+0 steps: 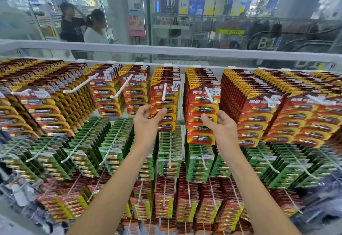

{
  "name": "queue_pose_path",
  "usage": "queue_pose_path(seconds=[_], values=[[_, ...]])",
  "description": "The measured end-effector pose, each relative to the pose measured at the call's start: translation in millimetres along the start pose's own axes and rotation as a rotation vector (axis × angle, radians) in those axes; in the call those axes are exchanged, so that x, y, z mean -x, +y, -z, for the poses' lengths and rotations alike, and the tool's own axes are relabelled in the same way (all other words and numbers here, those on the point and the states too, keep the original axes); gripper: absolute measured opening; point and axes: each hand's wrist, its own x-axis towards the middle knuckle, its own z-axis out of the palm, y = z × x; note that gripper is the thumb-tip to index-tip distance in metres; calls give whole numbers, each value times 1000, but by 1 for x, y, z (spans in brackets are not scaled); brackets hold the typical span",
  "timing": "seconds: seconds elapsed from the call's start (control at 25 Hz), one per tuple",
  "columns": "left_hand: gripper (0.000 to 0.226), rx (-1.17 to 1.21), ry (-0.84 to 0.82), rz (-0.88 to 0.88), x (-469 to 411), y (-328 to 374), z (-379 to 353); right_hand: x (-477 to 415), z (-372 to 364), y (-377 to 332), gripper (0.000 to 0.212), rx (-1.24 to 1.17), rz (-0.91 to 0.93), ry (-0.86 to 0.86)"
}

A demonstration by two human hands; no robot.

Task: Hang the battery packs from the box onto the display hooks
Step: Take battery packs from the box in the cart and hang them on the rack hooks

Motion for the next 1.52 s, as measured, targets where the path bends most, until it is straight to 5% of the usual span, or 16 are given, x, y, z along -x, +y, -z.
queue_pose_path(seconds=[0.16,0.32,0.48,0.64,0.84,1.52], values=[[29,-78,66,8,-6,-8,2,5,1,5,24,88,45,41],[52,-107,121,44,-7,-14,1,5,-2,14,21,183,37,85],[51,-135,155,29,4,-17,1,12,-4,25,60,205,7,69],[43,-189,157,10,17,-25,6,24,6,38,14,242,-39,40],[53,-389,135,-39,51,-40,19,48,22,55,57,375,-41,24],[54,-743,-85,-30,209,-77,60,188,65,70,60,839,-45,-67]])
